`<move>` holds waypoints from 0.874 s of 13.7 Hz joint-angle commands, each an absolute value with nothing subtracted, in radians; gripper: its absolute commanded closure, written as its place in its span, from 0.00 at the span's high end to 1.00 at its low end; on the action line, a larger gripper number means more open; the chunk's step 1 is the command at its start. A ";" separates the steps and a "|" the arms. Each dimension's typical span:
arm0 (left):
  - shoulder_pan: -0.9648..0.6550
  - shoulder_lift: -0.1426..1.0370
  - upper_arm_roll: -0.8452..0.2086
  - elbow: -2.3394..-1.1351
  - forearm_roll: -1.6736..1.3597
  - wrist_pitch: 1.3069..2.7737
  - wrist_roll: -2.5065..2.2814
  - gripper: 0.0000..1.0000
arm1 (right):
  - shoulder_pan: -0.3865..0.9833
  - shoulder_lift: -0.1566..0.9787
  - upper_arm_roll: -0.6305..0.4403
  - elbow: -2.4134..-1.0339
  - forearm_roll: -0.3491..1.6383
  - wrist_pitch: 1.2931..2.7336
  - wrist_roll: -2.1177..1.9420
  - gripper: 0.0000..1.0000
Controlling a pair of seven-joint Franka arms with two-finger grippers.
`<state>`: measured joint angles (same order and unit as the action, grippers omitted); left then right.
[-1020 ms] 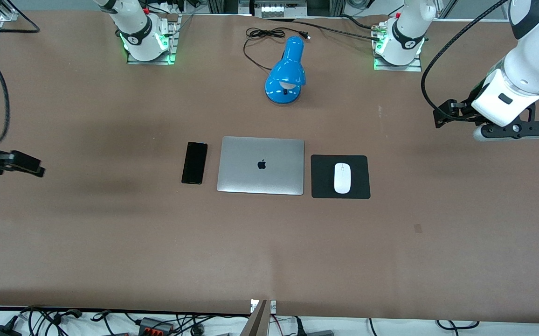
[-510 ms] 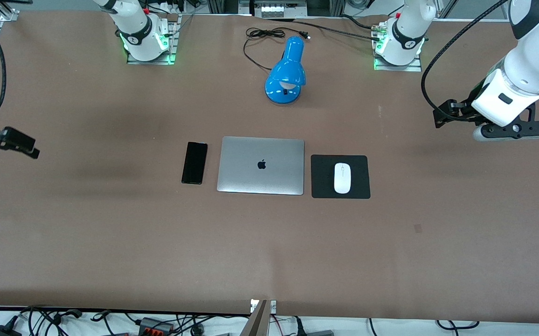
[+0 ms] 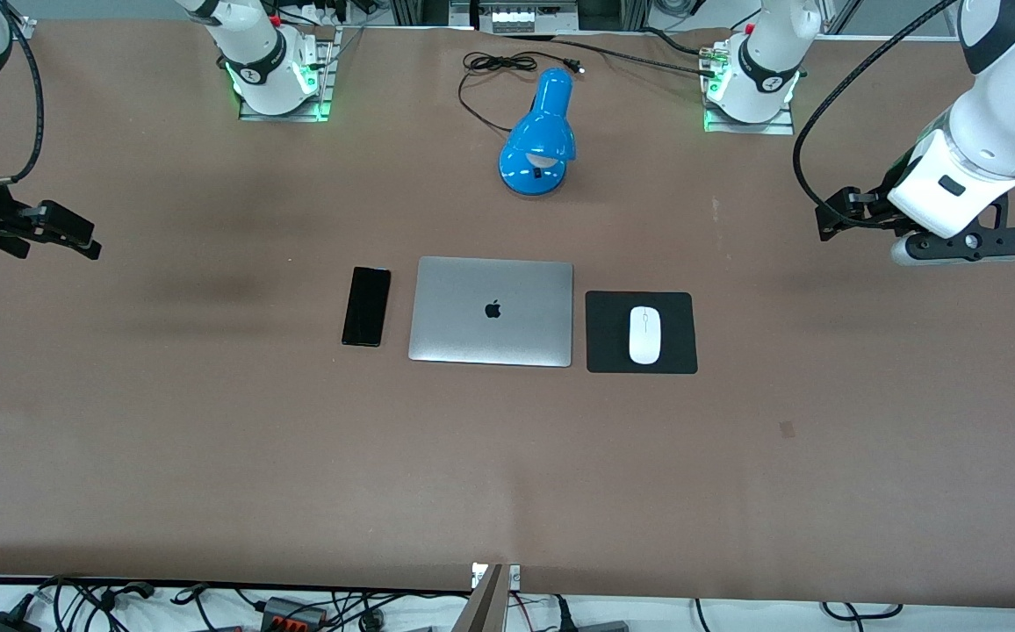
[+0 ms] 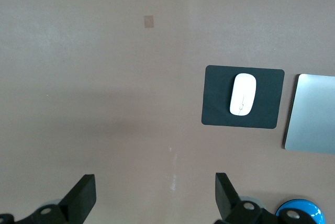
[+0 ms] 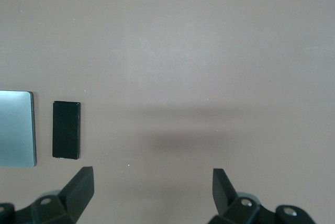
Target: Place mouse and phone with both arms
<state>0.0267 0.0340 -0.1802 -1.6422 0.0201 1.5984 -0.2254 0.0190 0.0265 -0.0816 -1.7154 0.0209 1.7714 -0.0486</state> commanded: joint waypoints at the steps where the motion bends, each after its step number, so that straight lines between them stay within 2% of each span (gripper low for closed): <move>1: 0.031 0.046 -0.179 -1.614 0.002 1.580 -0.201 1.00 | 0.014 -0.026 -0.080 -1.750 0.009 1.786 -0.058 1.00; 12: 0.031 0.048 -0.179 -1.614 0.002 1.578 -0.164 1.00 | 0.017 -0.067 -0.072 -1.740 0.009 1.709 -0.054 1.00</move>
